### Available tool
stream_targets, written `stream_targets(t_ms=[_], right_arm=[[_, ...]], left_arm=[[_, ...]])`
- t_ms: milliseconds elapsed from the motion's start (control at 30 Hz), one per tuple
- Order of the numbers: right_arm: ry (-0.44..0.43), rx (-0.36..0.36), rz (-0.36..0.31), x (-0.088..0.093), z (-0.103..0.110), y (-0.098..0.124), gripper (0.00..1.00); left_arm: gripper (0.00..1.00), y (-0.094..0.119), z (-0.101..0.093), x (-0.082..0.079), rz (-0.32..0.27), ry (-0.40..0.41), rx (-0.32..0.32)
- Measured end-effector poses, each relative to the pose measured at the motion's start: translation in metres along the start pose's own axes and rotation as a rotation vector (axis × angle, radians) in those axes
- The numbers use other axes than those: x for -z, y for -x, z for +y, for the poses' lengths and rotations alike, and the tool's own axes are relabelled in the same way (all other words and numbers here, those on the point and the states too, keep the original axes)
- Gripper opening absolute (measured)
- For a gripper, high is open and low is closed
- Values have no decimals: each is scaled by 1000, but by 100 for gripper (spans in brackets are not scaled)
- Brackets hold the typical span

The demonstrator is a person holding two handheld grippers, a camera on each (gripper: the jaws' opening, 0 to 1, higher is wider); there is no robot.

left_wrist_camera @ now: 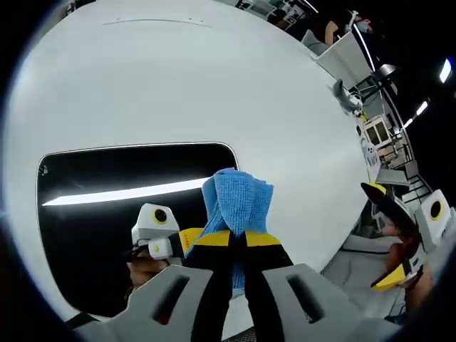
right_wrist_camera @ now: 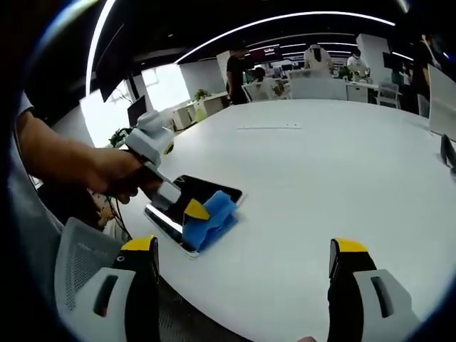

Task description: Wipe the mirror surface with the cleaning cloth until all visible marks leave the cleaned area.

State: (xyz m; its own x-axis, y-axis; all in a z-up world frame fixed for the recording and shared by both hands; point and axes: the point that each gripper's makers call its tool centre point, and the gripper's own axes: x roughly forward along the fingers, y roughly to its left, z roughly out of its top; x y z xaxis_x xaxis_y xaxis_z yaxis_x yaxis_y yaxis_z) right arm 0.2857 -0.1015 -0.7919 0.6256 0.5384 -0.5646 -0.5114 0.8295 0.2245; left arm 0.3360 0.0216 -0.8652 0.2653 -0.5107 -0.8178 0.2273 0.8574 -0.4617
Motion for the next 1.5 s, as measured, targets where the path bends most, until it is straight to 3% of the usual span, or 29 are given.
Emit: stream_targets(t_ms=[1000,1500], right_arm=[[-16,-6,14,4,4,-2,99],[-23,-3,7,2,3,-2,99]], left_arm=[[2,-18,11,-57,-13,-44,-22],[2,-19,12,-63,-13,-44,-28]])
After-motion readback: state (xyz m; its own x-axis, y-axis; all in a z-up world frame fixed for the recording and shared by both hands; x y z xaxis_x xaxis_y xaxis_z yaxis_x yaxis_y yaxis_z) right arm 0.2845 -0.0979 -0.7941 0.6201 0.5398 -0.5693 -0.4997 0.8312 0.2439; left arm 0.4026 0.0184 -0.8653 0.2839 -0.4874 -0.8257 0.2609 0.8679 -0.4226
